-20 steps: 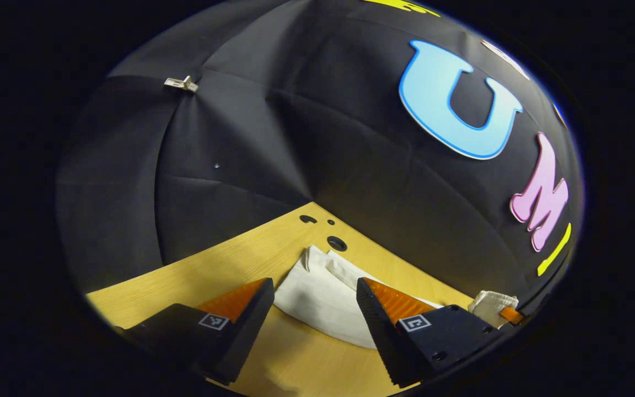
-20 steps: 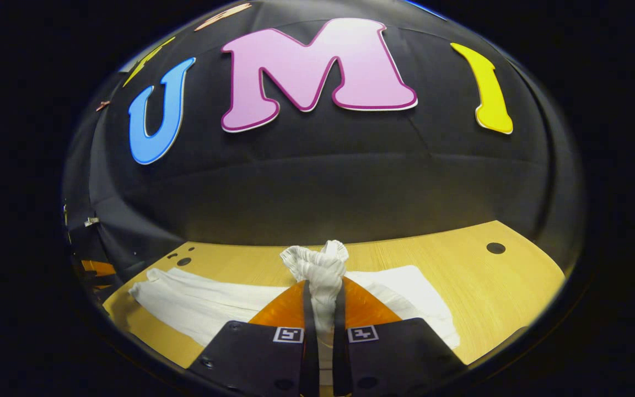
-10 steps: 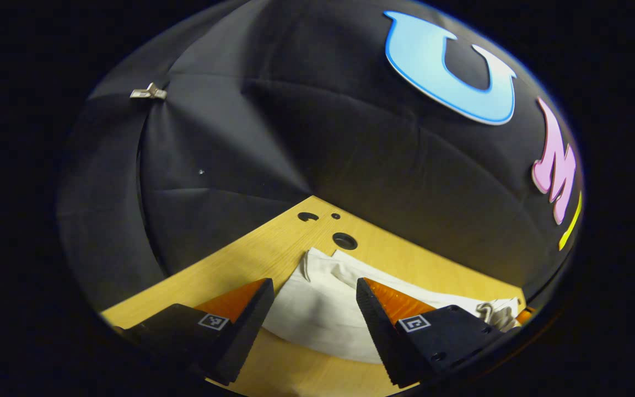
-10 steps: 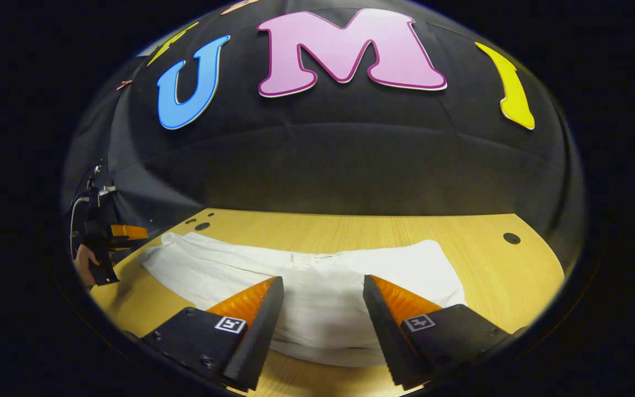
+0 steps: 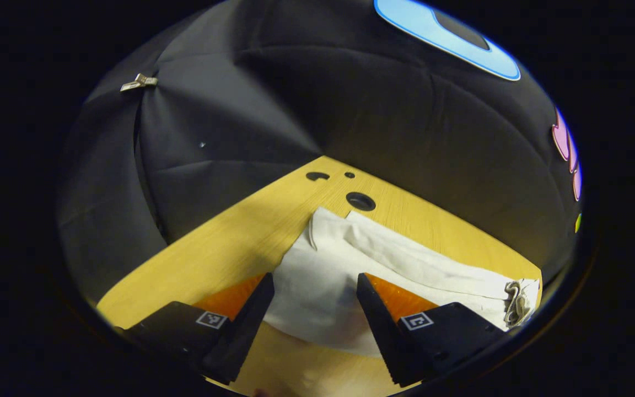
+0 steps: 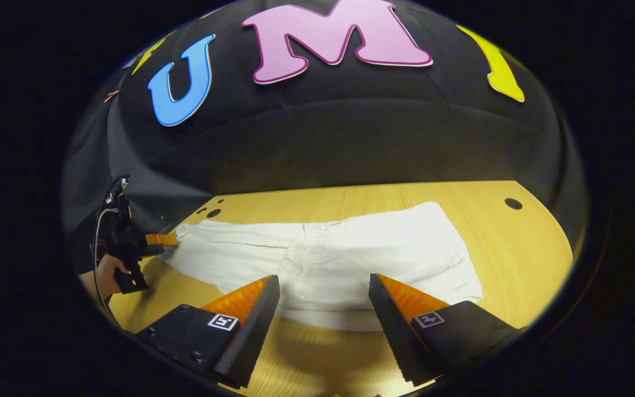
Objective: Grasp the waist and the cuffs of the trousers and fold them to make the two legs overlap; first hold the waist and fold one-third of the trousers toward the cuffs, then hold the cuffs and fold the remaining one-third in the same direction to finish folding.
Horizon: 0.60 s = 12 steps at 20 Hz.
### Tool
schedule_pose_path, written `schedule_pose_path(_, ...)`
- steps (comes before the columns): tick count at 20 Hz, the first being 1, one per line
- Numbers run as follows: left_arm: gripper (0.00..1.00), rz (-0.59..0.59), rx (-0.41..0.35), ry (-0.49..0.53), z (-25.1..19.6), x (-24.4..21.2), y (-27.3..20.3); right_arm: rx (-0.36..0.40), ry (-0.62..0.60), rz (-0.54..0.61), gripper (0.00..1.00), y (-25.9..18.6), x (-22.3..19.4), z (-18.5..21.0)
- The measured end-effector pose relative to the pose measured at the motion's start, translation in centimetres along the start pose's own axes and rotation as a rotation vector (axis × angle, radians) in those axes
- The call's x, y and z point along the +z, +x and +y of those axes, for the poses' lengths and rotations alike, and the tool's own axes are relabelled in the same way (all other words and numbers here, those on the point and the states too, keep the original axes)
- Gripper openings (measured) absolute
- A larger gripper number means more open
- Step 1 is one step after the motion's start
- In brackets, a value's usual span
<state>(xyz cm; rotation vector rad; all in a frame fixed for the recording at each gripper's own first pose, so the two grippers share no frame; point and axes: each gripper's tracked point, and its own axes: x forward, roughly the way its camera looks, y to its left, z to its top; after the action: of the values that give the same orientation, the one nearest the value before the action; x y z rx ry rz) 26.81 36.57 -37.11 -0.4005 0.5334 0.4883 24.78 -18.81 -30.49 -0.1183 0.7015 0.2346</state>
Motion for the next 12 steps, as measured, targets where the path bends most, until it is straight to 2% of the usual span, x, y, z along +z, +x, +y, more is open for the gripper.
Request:
schedule_pose_path(3, 0.99, 0.023, 0.013, 0.060, 0.0, -0.5, 0.0, -0.026, -0.051, -0.016, 0.99, -2.0, 0.0, -1.1)
schedule_pose_path(6, 0.97, 0.068, 0.072, 0.247, -0.1, -1.5, 0.6, -0.013, -0.063, -0.045, 0.99, -3.9, -0.1, -1.1)
schedule_pose_path(7, 0.97, 0.053, 0.067, 0.267, -0.7, -1.5, 0.6, -0.006, -0.045, -0.042, 0.99, -4.3, -0.3, -1.0)
schedule_pose_path(9, 0.86, 0.064, 0.045, 0.259, -1.5, -2.0, 0.7, 0.001, 0.003, -0.037, 0.99, -5.0, -0.7, -0.9)
schedule_pose_path(10, 0.85, 0.069, 0.028, 0.264, -1.9, -2.3, 0.7, -0.002, 0.023, -0.038, 0.99, -5.1, -0.7, -1.1)
schedule_pose_path(11, 0.75, 0.071, 0.018, 0.277, -2.2, -2.3, 0.7, -0.005, 0.037, -0.039, 0.99, -5.2, -0.7, -1.4)
schedule_pose_path(12, 0.70, 0.073, 0.007, 0.296, -2.5, -2.3, 0.6, -0.009, 0.043, -0.040, 0.99, -5.2, -0.7, -1.7)
